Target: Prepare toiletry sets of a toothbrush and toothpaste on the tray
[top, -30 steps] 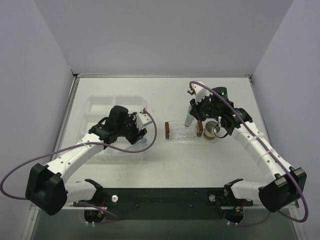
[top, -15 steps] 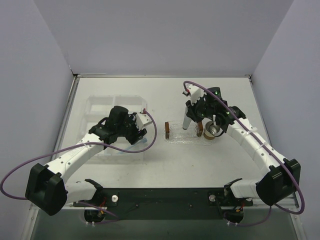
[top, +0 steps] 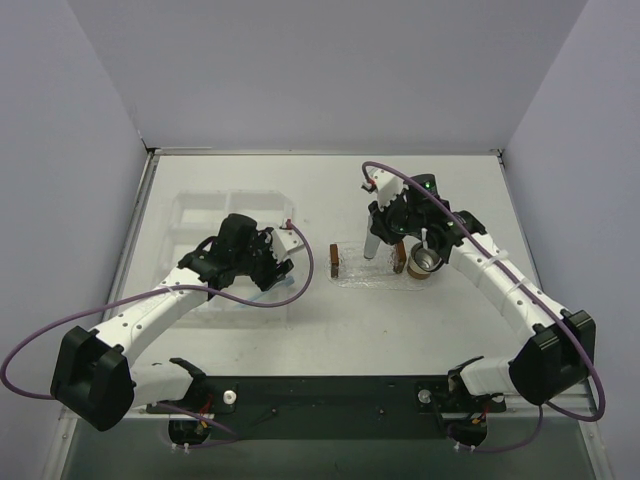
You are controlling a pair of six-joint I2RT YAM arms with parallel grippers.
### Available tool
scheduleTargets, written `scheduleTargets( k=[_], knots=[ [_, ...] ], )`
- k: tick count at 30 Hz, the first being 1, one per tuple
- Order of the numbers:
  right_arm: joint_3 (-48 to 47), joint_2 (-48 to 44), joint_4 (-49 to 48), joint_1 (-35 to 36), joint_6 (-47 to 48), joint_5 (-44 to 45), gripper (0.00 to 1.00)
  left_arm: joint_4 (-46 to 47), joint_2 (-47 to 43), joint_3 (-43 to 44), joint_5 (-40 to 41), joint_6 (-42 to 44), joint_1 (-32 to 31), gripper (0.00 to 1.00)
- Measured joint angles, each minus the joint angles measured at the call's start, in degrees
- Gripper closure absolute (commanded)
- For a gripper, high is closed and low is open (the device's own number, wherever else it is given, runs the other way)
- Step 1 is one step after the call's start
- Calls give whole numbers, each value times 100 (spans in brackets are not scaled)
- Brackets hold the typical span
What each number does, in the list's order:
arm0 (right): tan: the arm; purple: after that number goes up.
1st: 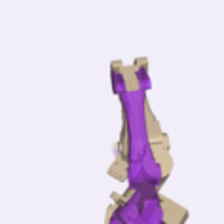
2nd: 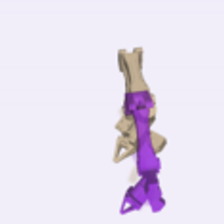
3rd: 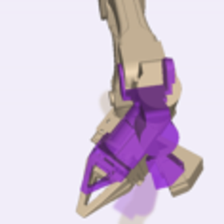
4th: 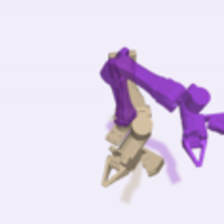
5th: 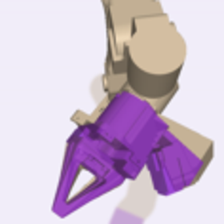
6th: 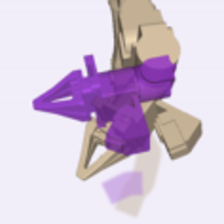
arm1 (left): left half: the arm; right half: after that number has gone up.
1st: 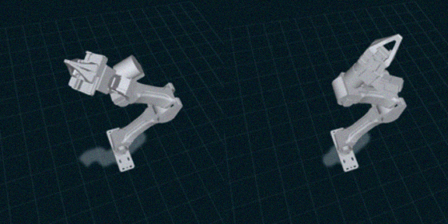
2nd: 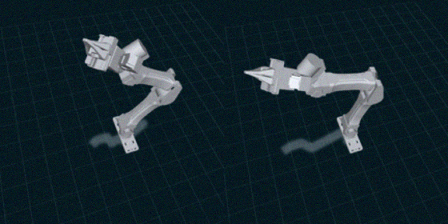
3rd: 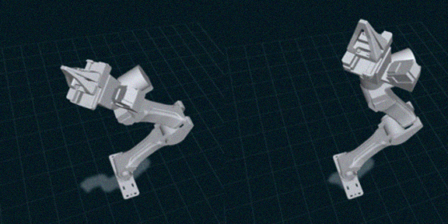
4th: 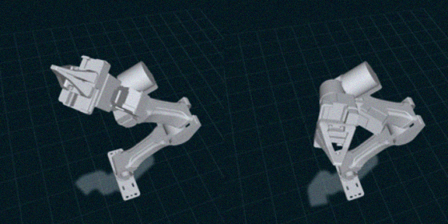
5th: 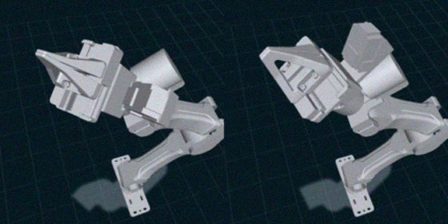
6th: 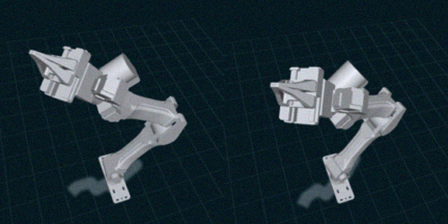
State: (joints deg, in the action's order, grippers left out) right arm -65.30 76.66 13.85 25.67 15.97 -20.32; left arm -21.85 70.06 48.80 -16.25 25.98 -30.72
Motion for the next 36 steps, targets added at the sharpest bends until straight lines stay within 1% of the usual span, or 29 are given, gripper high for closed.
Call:
scheduleTargets(
  k=[23,30,31,33,36],
  knots=[
    [13,562,-225,155,20,219,100,66,-2,-175,0,4,2,36],
    [109,573,-302,181,17,256,94,111,-2,-175,0,7,2,36],
    [118,575,-306,181,17,262,91,111,-2,-175,0,7,0,36],
    [149,575,-337,181,15,278,89,114,0,-175,-2,9,2,36],
    [195,595,-343,181,9,295,83,116,0,-175,-2,11,2,36]
  ],
)
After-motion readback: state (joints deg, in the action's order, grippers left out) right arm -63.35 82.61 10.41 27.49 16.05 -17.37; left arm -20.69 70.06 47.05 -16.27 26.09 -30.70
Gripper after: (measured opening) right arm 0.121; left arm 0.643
